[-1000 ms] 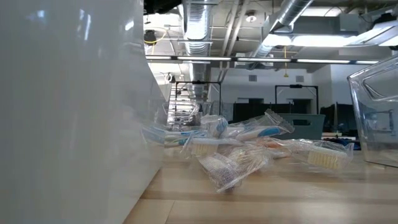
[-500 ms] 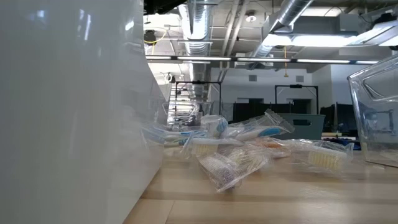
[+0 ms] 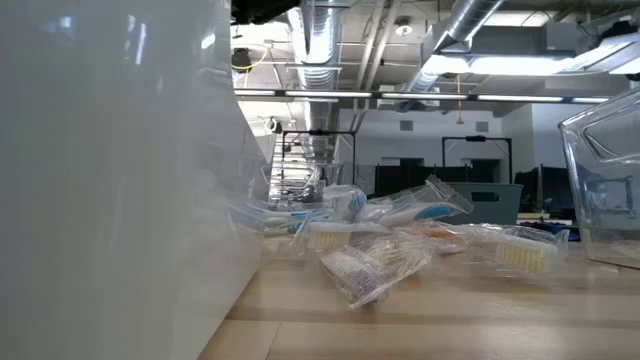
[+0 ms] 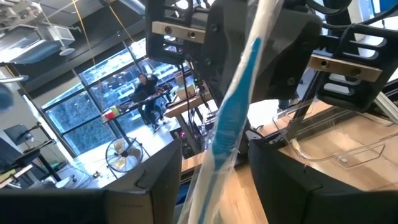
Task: Pick & Place Toothbrushes
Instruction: Put the blue toothbrush into the white bin
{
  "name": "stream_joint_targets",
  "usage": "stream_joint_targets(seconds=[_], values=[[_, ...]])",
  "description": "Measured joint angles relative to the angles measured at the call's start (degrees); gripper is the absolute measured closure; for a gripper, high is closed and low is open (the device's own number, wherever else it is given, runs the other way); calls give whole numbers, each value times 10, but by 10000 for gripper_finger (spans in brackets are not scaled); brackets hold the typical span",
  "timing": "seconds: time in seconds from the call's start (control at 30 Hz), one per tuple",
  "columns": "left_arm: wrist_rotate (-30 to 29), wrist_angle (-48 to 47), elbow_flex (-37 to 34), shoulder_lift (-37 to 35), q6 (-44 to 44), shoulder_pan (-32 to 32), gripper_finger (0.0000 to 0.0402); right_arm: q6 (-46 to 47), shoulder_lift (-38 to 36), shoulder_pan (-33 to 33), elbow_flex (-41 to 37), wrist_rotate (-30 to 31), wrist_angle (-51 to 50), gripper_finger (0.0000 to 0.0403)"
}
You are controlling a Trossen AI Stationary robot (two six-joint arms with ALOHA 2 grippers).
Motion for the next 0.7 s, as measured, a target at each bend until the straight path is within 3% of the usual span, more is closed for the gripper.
stream_joint_targets(seconds=[0.7], values=[[-1,-6,0,0,0,0,355,-1,-1,0,1,0,-12,403]])
